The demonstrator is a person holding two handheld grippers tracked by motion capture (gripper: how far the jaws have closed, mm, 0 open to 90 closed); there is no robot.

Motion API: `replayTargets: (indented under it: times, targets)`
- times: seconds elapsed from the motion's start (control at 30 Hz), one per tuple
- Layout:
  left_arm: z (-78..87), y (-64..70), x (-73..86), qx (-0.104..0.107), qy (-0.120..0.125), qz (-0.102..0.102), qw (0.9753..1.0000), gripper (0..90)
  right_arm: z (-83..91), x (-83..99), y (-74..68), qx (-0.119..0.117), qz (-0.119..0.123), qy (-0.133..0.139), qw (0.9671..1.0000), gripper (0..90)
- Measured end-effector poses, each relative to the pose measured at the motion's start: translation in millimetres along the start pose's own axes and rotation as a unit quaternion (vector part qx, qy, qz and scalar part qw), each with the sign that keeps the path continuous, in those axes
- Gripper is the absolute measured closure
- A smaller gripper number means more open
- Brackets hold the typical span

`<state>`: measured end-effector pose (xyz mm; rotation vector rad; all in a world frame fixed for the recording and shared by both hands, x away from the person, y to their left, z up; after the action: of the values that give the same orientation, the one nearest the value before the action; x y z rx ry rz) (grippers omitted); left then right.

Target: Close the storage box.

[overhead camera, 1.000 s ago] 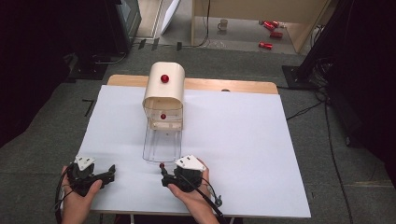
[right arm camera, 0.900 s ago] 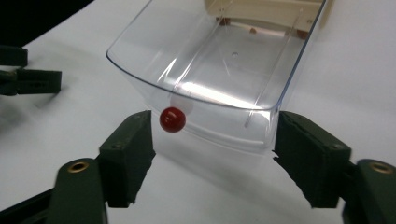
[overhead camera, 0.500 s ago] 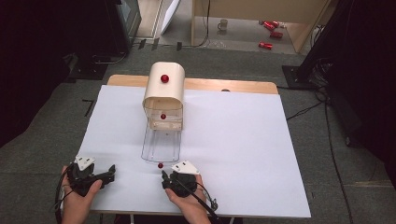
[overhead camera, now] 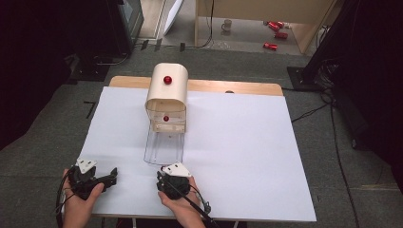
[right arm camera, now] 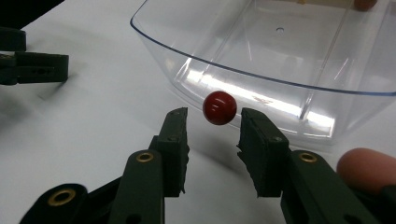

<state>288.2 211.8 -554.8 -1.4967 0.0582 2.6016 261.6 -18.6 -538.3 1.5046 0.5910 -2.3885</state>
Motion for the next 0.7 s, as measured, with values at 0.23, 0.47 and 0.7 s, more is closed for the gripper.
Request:
replayTargets:
  times: [0.23, 0.47, 0.7]
  targets:
    - [0.0, 0.0, 0.0, 0.000, 0.000, 0.000, 1.0000, 3.8, -4.4, 2.0, 0.1, 0.013, -0.008, 0.001, 0.9999, 73.4]
    - [0.1, 0.0, 0.0, 0.000, 0.000, 0.000, 1.0000, 3.8, -5.7, 1.1, 1.2, 0.016, -0.013, 0.003, 0.9998, 75.0]
    - [0.0, 0.0, 0.0, 0.000, 0.000, 0.000, 1.0000, 3.8, -5.0, -2.3, 2.3, 0.018, -0.016, 0.007, 0.9997, 75.4]
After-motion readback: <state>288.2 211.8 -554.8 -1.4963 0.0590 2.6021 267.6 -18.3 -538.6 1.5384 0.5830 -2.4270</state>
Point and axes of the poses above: each handheld gripper's, and its own axes: z roughly backward along the jaws, x roughly out of its underside, y roughly to its right, the point moved 8 cm from there along -z, roughly forward along the jaws, and after that the axes turned 15 degrees about y, right-handed, at the moved point
